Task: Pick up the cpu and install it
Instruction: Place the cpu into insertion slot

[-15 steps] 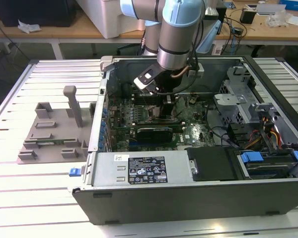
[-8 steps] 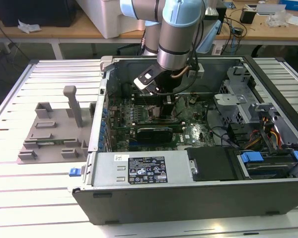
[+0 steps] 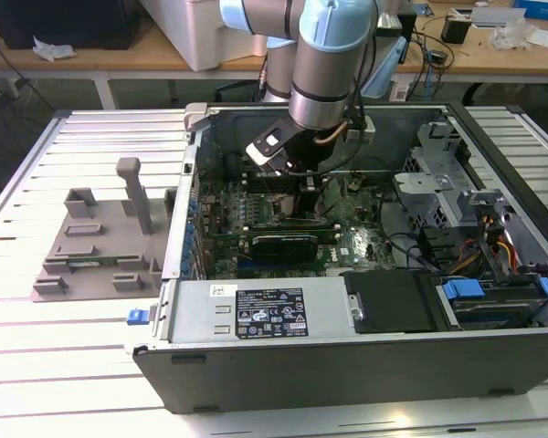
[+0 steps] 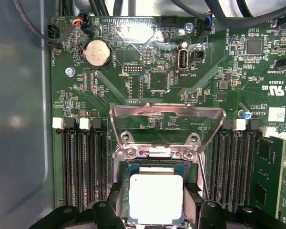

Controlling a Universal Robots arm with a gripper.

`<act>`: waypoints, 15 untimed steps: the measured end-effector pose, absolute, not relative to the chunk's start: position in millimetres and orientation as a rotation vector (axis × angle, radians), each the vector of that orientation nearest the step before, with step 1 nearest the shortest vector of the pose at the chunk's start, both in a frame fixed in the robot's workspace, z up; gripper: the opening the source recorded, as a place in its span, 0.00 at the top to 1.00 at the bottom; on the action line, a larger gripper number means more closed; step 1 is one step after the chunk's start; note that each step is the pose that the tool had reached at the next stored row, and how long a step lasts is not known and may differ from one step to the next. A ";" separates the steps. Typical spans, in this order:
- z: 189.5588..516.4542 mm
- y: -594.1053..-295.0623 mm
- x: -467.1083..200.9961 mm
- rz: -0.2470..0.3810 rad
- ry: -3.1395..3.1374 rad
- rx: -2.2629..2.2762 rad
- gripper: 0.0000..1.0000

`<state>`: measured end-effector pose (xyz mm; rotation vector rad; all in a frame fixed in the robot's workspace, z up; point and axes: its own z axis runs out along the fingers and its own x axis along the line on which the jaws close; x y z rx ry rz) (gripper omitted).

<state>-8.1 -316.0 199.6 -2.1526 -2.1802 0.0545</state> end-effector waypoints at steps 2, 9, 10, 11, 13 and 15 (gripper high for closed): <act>199.5 -317.8 -8.1 0.057 -2.181 -2.154 0.38; 199.5 -321.6 -8.1 0.061 -2.183 -2.156 0.38; 199.5 -321.6 -8.0 0.061 -2.183 -2.156 0.38; 199.6 -321.7 -8.0 0.061 -2.183 -2.156 0.38; 202.4 -321.3 -7.9 0.059 -2.182 -2.155 0.38; 207.9 -321.1 -7.9 0.059 -2.182 -2.155 0.38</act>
